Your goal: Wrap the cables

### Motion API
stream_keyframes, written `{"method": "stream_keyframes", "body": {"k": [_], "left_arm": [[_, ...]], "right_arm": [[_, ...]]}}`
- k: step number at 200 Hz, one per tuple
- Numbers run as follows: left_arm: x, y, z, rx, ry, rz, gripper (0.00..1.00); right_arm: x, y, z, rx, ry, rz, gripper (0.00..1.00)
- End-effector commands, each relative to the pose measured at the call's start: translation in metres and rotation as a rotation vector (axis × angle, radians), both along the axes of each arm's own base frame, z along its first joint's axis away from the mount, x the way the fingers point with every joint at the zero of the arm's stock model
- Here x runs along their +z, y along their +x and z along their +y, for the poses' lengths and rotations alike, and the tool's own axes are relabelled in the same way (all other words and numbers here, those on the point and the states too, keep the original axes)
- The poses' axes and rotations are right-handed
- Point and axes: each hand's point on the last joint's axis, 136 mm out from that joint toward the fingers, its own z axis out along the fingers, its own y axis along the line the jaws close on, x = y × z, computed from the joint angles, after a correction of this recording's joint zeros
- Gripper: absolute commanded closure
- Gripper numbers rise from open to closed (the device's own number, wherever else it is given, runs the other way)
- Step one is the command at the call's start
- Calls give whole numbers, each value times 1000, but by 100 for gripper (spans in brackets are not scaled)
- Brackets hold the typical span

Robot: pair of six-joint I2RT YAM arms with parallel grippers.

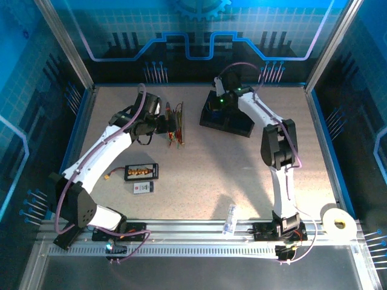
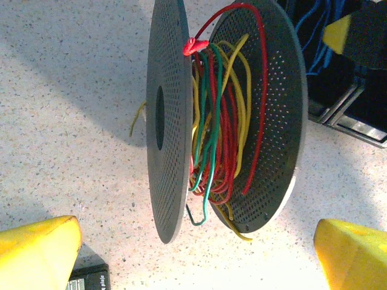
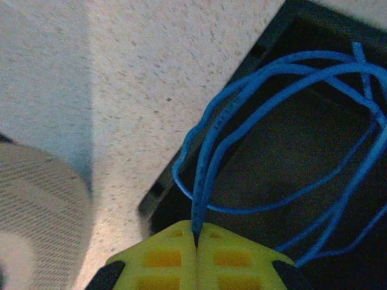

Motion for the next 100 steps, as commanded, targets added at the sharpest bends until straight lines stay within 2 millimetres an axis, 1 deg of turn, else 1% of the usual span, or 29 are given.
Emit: {"method": "stream_keyframes", "body": {"k": [1, 45, 75, 100], "left_arm": [[16, -3, 7, 24, -9, -46, 1], [23, -4, 12, 40, -6, -58, 0], [34, -9, 16, 51, -15, -87, 1], [42, -11, 19, 55, -24, -114, 0]], "right_arm": [[66, -4, -8, -19, 69, -131, 100], [107, -29, -13, -2, 187, -195, 100], [124, -50, -15, 20, 294, -193, 100], [137, -70, -17, 45, 342, -197, 100]]}}
